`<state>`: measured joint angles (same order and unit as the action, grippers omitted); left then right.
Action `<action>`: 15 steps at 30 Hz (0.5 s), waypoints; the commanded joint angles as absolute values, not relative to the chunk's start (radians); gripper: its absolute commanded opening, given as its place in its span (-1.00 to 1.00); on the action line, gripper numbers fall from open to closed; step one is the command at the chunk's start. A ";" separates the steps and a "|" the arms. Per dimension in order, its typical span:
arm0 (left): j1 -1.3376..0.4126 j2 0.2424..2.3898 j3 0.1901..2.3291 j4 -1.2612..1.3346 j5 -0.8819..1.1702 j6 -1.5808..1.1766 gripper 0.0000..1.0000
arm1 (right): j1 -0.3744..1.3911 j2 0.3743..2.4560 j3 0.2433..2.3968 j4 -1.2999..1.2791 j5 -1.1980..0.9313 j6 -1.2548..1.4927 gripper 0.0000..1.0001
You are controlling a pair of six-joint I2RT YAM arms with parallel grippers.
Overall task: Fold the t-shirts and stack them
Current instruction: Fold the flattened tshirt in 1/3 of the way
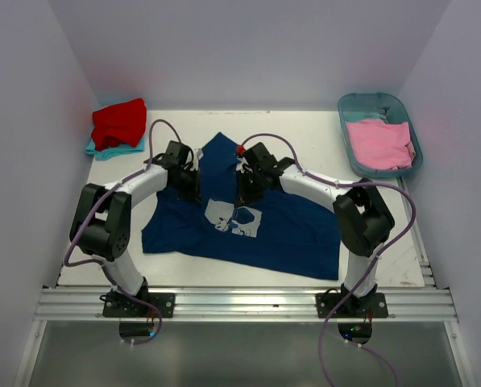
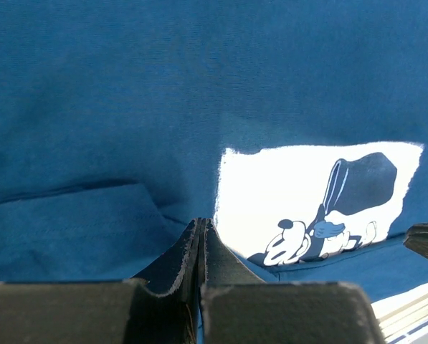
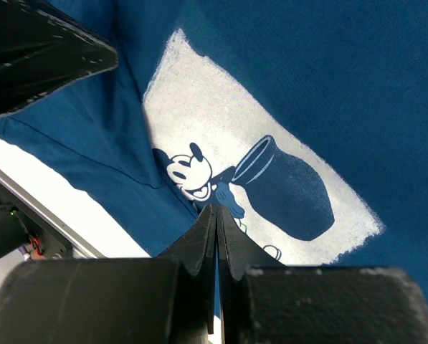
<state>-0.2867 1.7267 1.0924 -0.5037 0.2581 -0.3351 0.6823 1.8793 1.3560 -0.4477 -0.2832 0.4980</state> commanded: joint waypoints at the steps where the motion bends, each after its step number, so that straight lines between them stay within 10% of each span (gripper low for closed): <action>1: -0.299 1.739 1.103 -0.469 0.278 -0.287 -1.00 | 0.684 1.893 1.358 -0.428 -0.305 0.509 -1.00; 15: -0.342 1.668 1.128 -0.580 0.092 -0.334 -1.00 | 0.684 1.868 1.327 -0.428 -0.295 0.506 -1.00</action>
<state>-0.3275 1.7576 1.0958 -0.5369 0.1913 -0.3080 0.6823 1.8793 1.3289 -0.4469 -0.2825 0.5045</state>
